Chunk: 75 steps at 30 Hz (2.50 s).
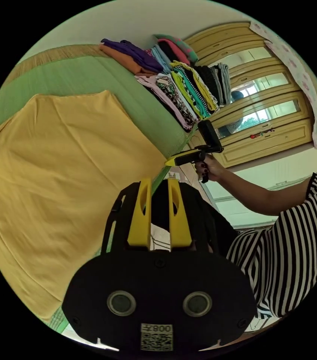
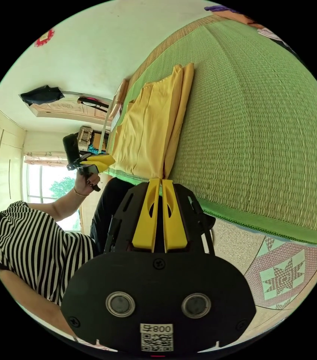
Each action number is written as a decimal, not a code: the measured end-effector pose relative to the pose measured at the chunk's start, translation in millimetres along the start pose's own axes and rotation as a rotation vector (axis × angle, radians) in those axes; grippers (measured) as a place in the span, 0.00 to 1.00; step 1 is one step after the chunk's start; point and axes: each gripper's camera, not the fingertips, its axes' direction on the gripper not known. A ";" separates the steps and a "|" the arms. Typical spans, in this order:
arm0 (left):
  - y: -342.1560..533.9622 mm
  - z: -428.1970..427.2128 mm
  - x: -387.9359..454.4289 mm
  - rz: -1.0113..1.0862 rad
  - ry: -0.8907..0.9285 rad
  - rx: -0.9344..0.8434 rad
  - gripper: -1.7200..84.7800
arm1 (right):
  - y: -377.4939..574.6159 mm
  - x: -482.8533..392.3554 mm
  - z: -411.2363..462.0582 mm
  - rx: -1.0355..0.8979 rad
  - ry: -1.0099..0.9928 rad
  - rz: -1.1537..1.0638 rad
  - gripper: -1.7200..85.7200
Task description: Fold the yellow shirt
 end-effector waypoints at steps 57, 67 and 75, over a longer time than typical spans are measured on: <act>-152.3 211.8 163.4 0.197 -0.272 -0.199 0.02 | -221.4 -99.5 -66.1 0.122 0.183 0.139 0.06; -111.1 178.0 144.8 0.224 -0.199 -0.179 0.02 | -186.7 -118.8 -131.0 0.162 0.176 0.164 0.04; -62.3 134.2 122.5 0.223 -0.128 -0.121 0.02 | -155.0 -144.0 -181.4 0.218 0.141 0.209 0.03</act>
